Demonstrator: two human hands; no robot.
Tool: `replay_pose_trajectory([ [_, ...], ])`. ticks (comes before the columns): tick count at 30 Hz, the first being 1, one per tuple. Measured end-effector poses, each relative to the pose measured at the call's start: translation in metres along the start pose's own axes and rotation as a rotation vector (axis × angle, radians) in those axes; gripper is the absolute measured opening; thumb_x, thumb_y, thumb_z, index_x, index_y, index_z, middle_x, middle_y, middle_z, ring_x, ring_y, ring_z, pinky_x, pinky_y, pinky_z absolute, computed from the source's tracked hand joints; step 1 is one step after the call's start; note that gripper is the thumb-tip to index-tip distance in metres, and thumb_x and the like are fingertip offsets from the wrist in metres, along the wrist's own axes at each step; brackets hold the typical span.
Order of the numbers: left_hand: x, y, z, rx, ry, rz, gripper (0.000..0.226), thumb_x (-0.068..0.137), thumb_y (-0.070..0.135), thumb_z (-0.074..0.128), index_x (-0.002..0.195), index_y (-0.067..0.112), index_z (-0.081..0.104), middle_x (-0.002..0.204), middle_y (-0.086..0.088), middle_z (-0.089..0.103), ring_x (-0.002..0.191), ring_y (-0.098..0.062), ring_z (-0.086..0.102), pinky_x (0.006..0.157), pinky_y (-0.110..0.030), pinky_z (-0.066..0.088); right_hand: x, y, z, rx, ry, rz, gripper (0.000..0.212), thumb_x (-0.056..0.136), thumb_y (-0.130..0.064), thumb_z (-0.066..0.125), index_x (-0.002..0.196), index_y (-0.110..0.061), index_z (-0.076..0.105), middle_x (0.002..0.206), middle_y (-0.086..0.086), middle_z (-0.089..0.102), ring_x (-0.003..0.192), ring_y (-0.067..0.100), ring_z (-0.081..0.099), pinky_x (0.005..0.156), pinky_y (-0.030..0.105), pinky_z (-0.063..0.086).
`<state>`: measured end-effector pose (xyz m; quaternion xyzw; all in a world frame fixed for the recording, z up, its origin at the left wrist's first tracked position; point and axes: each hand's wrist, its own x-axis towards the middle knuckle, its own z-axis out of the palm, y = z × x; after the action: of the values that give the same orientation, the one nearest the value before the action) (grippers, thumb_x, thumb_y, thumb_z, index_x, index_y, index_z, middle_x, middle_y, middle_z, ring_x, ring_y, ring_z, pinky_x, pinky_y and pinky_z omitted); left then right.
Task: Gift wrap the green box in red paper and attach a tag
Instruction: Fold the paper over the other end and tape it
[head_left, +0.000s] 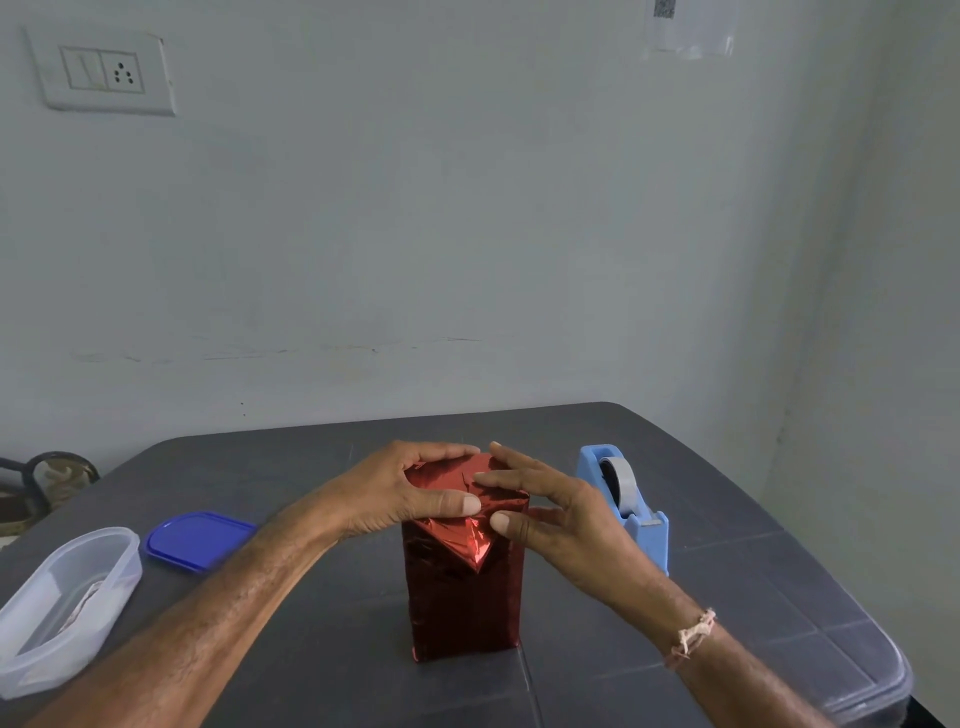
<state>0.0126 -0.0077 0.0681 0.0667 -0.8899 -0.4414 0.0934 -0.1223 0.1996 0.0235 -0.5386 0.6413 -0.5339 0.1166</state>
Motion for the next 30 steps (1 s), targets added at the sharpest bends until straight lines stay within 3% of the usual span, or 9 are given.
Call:
replay_pose_trajectory([
  [5, 0.0, 0.0, 0.0, 0.011, -0.013, 0.001, 0.071, 0.074, 0.052, 0.081, 0.14, 0.043, 0.058, 0.134, 0.026, 0.061, 0.119, 0.007, 0.059, 0.105, -0.028, 0.051, 0.0, -0.002, 0.0, -0.007, -0.001, -0.003, 0.045, 0.082, -0.057, 0.071, 0.126, -0.046, 0.068, 0.152, -0.03, 0.044, 0.139, 0.002, 0.048, 0.108, 0.049, 0.05],
  [11, 0.001, -0.003, 0.0, 0.01, -0.031, 0.02, 0.077, 0.072, 0.061, 0.083, 0.142, 0.053, 0.051, 0.144, 0.027, 0.054, 0.131, 0.003, 0.052, 0.114, -0.038, 0.045, -0.001, -0.005, -0.002, -0.154, -0.013, -0.017, 0.042, 0.091, -0.042, 0.073, 0.132, -0.048, 0.064, 0.153, -0.034, 0.04, 0.138, -0.009, 0.044, 0.112, 0.043, 0.047],
  [16, 0.002, -0.001, 0.0, 0.004, -0.046, 0.031, 0.074, 0.076, 0.056, 0.081, 0.141, 0.06, 0.046, 0.158, 0.018, 0.039, 0.144, -0.007, 0.04, 0.119, -0.044, 0.039, -0.003, -0.01, -0.002, -0.219, -0.017, -0.018, 0.044, 0.091, -0.042, 0.072, 0.133, -0.049, 0.062, 0.154, -0.036, 0.037, 0.138, -0.013, 0.041, 0.114, 0.038, 0.045],
  [19, 0.003, -0.002, -0.002, 0.022, -0.061, 0.021, 0.074, 0.074, 0.061, 0.082, 0.141, 0.056, 0.051, 0.154, 0.018, 0.045, 0.138, -0.007, 0.048, 0.114, -0.04, 0.045, -0.002, -0.012, -0.003, -0.224, -0.024, -0.013, 0.043, 0.091, -0.04, 0.073, 0.132, -0.049, 0.063, 0.156, -0.033, 0.037, 0.138, -0.015, 0.038, 0.115, 0.033, 0.043],
  [22, 0.003, -0.002, -0.003, 0.017, -0.066, 0.012, 0.071, 0.079, 0.051, 0.081, 0.144, 0.048, 0.052, 0.144, 0.021, 0.054, 0.127, -0.005, 0.057, 0.108, -0.034, 0.051, -0.003, -0.013, -0.004, -0.238, -0.028, -0.013, 0.043, 0.091, -0.039, 0.074, 0.132, -0.048, 0.063, 0.156, -0.033, 0.036, 0.137, -0.017, 0.038, 0.114, 0.031, 0.042],
  [30, 0.005, 0.001, -0.005, 0.025, -0.066, -0.031, 0.07, 0.077, 0.05, 0.081, 0.142, 0.039, 0.056, 0.133, 0.016, 0.063, 0.119, -0.005, 0.063, 0.1, -0.028, 0.054, -0.003, -0.012, -0.005, -0.235, -0.033, -0.015, 0.044, 0.09, -0.038, 0.074, 0.132, -0.047, 0.064, 0.156, -0.032, 0.036, 0.139, -0.016, 0.036, 0.114, 0.031, 0.043],
])
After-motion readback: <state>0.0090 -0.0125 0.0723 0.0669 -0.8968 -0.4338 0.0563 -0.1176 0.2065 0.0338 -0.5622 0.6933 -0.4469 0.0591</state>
